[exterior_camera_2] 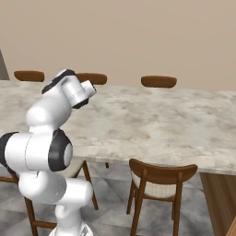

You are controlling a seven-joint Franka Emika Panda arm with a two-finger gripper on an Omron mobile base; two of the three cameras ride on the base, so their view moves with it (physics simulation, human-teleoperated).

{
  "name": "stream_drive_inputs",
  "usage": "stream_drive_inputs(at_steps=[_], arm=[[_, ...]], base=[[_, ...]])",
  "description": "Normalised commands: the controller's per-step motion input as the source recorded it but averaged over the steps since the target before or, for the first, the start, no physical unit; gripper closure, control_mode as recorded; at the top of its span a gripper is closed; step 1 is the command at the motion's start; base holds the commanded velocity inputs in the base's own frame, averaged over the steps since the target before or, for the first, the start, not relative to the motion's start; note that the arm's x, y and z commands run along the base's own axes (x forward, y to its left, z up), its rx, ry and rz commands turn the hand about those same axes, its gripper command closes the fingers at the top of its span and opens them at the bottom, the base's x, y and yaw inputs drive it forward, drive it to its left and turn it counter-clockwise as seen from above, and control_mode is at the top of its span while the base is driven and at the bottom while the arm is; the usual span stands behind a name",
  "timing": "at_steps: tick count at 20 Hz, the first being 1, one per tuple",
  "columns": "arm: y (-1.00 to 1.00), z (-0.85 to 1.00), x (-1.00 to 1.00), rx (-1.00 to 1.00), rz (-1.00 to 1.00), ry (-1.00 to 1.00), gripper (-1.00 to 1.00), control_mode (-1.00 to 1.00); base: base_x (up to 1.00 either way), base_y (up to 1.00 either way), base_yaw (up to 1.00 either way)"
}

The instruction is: There is a wine glass and glass cup on the dining counter. Place the wine bottle next to the wine glass and the juice bottle next to the glass cup.

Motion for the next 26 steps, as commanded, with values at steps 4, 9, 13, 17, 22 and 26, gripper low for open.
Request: stream_drive_inputs(at_steps=[4, 9, 13, 17, 22, 26], arm=[[0.14, 0.00, 0.27, 0.00, 0.00, -0.01, 1.00, -1.00], [0.11, -0.04, 0.30, 0.00, 0.00, 0.00, 1.00, -1.00], [0.03, -0.21, 0.23, 0.00, 0.00, -0.05, 1.00, -1.00], [0.01, -0.30, 0.14, 0.00, 0.00, -0.01, 1.00, -1.00], [0.01, -0.30, 0.05, 0.01, 0.00, 0.00, 1.00, -1.00], [0.03, -0.17, 0.13, 0.04, 0.00, -0.01, 1.00, -1.00]], base=[[0.00, 0.00, 0.00], [0.00, 0.00, 0.00], [0.00, 0.00, 0.00], [0.00, 0.00, 0.00], [0.00, 0.00, 0.00], [0.00, 0.00, 0.00]])
